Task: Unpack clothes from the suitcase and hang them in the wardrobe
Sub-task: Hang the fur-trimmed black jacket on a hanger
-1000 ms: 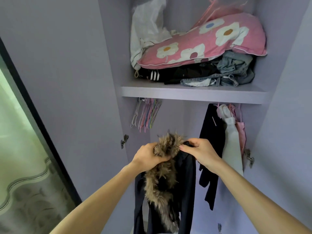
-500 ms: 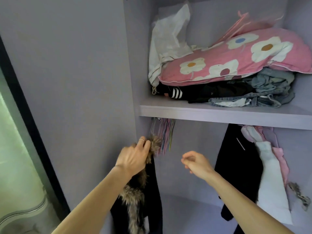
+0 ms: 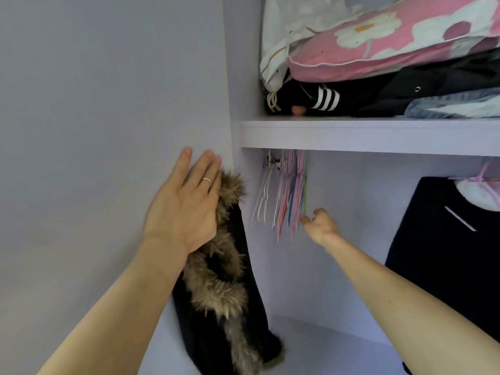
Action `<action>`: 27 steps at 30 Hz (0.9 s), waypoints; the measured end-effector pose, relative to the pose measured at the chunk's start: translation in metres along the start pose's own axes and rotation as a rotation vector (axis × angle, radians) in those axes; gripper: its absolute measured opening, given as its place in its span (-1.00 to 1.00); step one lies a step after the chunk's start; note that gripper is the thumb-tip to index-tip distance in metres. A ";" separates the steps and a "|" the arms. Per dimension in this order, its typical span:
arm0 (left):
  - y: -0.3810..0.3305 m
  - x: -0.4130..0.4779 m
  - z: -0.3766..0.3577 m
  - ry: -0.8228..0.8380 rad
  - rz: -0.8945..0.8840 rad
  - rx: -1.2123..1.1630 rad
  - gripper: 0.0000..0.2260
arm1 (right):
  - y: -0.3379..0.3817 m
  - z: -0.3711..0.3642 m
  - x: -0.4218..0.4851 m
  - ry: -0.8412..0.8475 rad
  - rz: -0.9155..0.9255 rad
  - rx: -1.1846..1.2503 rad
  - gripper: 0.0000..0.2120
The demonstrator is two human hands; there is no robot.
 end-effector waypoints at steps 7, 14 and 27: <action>-0.012 0.001 -0.008 -0.039 0.037 -0.010 -0.41 | -0.019 -0.030 0.030 -0.072 0.002 -0.060 -0.79; -0.010 0.000 -0.018 -0.087 0.027 -0.028 -0.44 | 0.014 -0.013 0.024 -0.305 0.070 0.043 -0.48; -0.001 -0.012 -0.010 -0.037 -0.021 -0.448 -0.47 | -0.010 0.087 -0.074 -0.198 0.065 -0.075 -0.50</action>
Point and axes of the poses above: each hand's wrist, its own x-axis towards the middle knuckle, its own z-axis out of the back of the hand, y = z × x, the point moved 3 cm from there along x, towards the middle knuckle, and after that the axes turned 4 degrees about x, right-handed, at the moved point
